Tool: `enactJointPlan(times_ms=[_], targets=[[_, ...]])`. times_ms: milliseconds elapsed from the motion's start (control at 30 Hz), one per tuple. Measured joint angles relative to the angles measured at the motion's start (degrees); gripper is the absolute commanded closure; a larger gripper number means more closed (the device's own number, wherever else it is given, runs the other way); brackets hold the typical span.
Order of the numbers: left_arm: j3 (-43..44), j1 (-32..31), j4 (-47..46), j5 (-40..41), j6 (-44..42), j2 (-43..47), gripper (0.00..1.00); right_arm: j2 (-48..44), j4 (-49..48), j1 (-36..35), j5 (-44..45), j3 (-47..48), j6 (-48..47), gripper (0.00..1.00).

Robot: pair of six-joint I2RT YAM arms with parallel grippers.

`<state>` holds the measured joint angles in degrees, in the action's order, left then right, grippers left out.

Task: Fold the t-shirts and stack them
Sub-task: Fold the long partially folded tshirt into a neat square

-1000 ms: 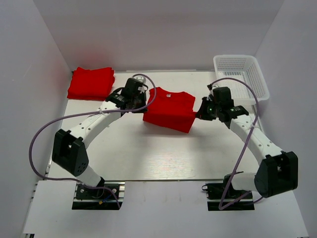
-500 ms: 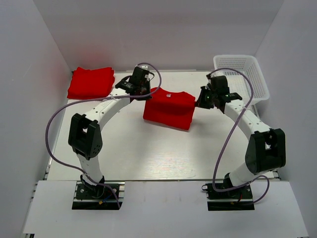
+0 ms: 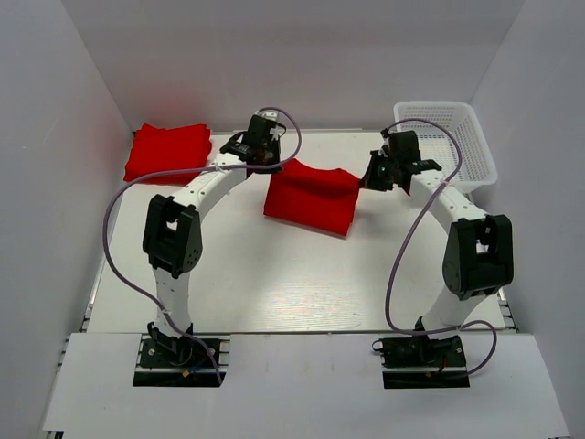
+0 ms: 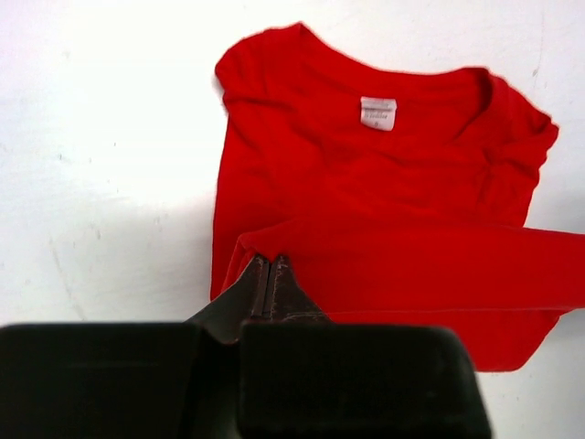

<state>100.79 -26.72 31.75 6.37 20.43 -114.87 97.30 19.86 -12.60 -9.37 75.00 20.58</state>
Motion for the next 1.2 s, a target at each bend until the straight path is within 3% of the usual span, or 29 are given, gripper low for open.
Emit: enactJointPlan(times_ms=[433,467,500,533,567,767,1067,1200], targets=[[6.82,1.97,-5.99,-2.71,-2.51,-9.33,1.0,8.44,-3.23,2.12,-2.49,6.25,-1.25,1.0],[6.97,2.14,-6.84,-2.8,-2.58,-10.21,0.88,9.44,-4.15,2.27,-2.91,6.43,-1.53,0.86],[7.32,2.27,-7.5,-2.93,-2.75,-11.13,0.62,10.73,-5.09,2.43,-3.34,6.71,-1.66,0.36],[8.04,2.4,-8.15,-3.02,-3.1,-12.33,0.33,12.22,-6.05,2.6,-3.69,7.34,-1.66,0.1],[9.4,2.6,-8.17,-3.04,-3.48,-13.66,0.01,13.38,-6.88,2.73,-3.91,8.02,-1.95,0.09],[17.7,3.63,-7.85,-2.93,-2.99,-19.52,0.0,22.43,-7.13,3.32,-6.49,18.1,-4.0,0.09],[5.38,3.87,-12.52,-4.7,-5.57,-8.83,0.0,9.6,-7.98,3.13,-10.86,12.33,-7.63,0.09],[3.91,3.02,-12.79,-8.07,-8.39,-6.93,0.0,5.33,-7.85,2.91,-13.25,8.5,-9.05,0.09]])
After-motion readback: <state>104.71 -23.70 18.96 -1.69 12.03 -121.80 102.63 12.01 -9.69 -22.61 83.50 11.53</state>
